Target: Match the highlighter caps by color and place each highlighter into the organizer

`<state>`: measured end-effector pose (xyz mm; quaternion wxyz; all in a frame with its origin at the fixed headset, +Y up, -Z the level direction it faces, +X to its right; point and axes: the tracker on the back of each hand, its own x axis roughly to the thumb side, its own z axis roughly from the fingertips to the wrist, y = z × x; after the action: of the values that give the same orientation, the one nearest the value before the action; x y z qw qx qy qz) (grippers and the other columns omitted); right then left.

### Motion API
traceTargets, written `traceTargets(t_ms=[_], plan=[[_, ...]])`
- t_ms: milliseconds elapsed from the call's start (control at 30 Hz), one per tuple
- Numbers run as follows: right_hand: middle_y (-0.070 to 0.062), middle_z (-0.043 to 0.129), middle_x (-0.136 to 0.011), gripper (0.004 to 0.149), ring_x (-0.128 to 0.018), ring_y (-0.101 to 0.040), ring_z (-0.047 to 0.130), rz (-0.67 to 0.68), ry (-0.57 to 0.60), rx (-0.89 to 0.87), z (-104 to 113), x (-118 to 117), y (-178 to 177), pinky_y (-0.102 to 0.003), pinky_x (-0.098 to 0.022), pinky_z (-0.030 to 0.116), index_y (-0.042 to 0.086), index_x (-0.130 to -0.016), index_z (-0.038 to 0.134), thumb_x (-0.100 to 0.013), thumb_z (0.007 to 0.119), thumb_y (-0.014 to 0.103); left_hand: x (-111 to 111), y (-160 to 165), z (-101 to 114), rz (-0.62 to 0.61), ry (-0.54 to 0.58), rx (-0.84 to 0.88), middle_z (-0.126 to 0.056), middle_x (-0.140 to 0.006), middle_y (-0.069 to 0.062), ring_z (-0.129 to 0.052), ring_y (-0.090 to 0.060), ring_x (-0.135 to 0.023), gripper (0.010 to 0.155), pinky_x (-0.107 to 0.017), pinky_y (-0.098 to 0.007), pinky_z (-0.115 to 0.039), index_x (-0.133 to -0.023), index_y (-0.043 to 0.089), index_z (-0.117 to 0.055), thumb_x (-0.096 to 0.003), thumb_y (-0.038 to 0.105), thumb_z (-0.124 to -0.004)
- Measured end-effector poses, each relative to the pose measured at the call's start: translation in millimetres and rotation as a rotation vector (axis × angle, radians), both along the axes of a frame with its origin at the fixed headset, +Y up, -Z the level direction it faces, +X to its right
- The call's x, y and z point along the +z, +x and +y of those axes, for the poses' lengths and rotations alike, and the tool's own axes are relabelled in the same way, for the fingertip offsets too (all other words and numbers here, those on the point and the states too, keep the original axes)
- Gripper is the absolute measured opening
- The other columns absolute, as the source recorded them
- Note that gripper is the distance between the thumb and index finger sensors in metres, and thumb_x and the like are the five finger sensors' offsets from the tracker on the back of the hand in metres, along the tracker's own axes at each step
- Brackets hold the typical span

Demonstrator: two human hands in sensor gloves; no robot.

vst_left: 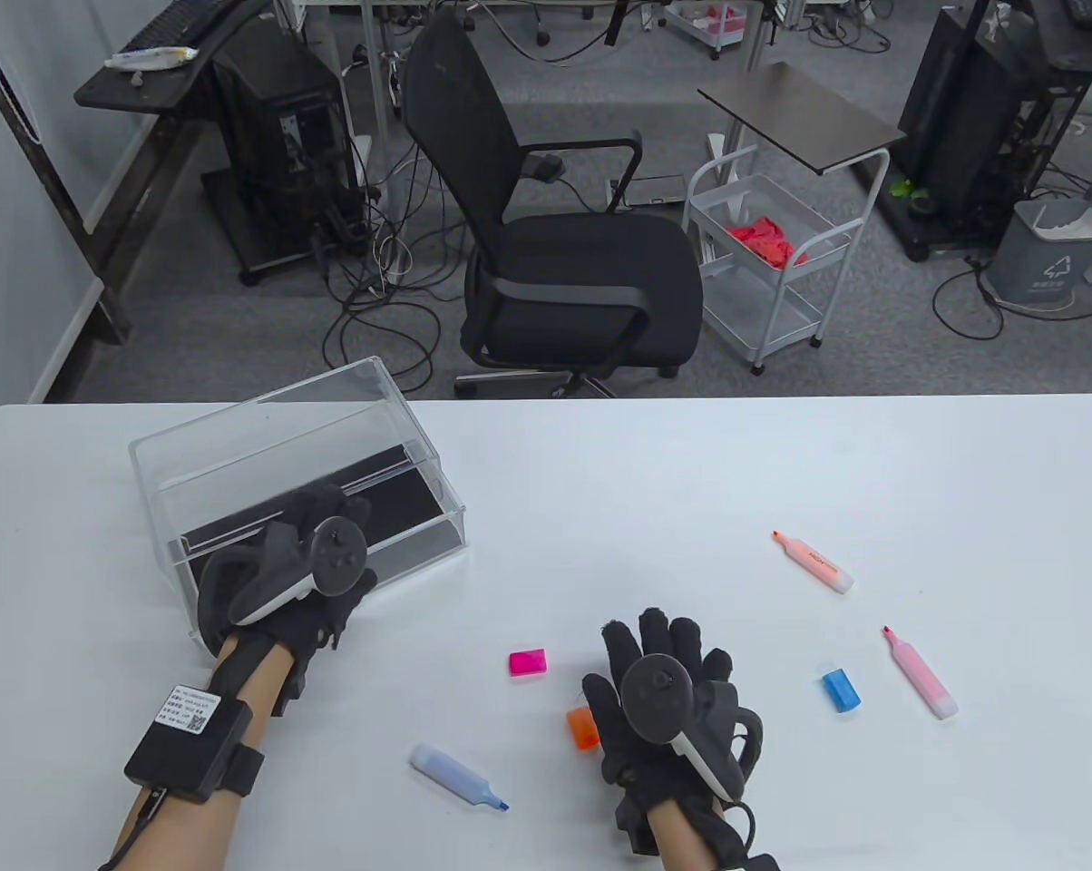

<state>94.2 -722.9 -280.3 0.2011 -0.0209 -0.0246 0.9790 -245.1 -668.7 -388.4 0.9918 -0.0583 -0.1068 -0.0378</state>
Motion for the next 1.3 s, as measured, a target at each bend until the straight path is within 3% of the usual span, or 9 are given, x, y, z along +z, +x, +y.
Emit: traceTargets(t_ms=[33, 200, 533, 900, 1300], plan=[[-0.008, 0.039, -0.116, 0.064, -0.108, -0.038, 0.026, 0.001, 0.001, -0.001, 0.3, 0.3, 0.0, -0.071, -0.07, 0.019, 0.031, -0.103, 0.057, -0.044, 0.071, 0.05, 5.2, 4.7, 1.7, -0.017, 0.002, -0.018, -0.031, -0.119, 0.011, -0.038, -0.027, -0.117, 0.082, -0.084, -0.049, -0.049, -0.111, 0.04, -0.028, -0.0459, 0.064, -0.073], [-0.008, 0.039, -0.116, 0.064, -0.107, -0.038, 0.025, 0.008, 0.015, -0.009, 2.5, 2.5, 1.1, -0.071, -0.07, 0.018, 0.03, -0.103, 0.057, -0.044, 0.072, 0.05, 37.9, 33.2, 4.2, -0.179, 0.008, -0.138, -0.036, -0.119, 0.013, -0.046, -0.025, -0.117, 0.085, -0.084, -0.047, -0.055, -0.111, 0.042, -0.032, -0.0431, 0.066, -0.078], [-0.009, 0.04, -0.116, 0.064, -0.107, -0.038, 0.024, -0.007, 0.006, -0.036, 1.5, 1.6, 9.0, -0.071, -0.069, 0.016, 0.03, -0.103, 0.058, -0.044, 0.072, 0.049, 85.8, 73.3, -16.8, -0.471, -0.161, -0.102, -0.046, -0.117, 0.013, -0.065, -0.023, -0.112, 0.085, -0.08, -0.046, -0.067, -0.11, 0.041, -0.042, -0.0406, 0.063, -0.086], [-0.009, 0.039, -0.116, 0.064, -0.107, -0.038, 0.024, -0.029, -0.02, -0.061, -3.4, -1.4, 17.6, -0.071, -0.069, 0.015, 0.029, -0.103, 0.058, -0.044, 0.072, 0.049, 105.2, 92.4, -53.4, -0.524, -0.284, -0.214, -0.056, -0.114, 0.011, -0.077, -0.022, -0.106, 0.081, -0.076, -0.042, -0.076, -0.108, 0.039, -0.051, -0.0397, 0.061, -0.089], [-0.009, 0.039, -0.116, 0.064, -0.107, -0.038, 0.024, -0.024, -0.021, -0.054, -3.2, -1.2, 17.0, -0.072, -0.069, 0.015, 0.029, -0.103, 0.059, -0.044, 0.072, 0.049, 111.6, 107.0, -77.8, -0.546, -0.311, -0.258, -0.06, -0.111, 0.01, -0.083, -0.02, -0.101, 0.08, -0.074, -0.039, -0.079, -0.107, 0.038, -0.054, -0.0393, 0.06, -0.091]])
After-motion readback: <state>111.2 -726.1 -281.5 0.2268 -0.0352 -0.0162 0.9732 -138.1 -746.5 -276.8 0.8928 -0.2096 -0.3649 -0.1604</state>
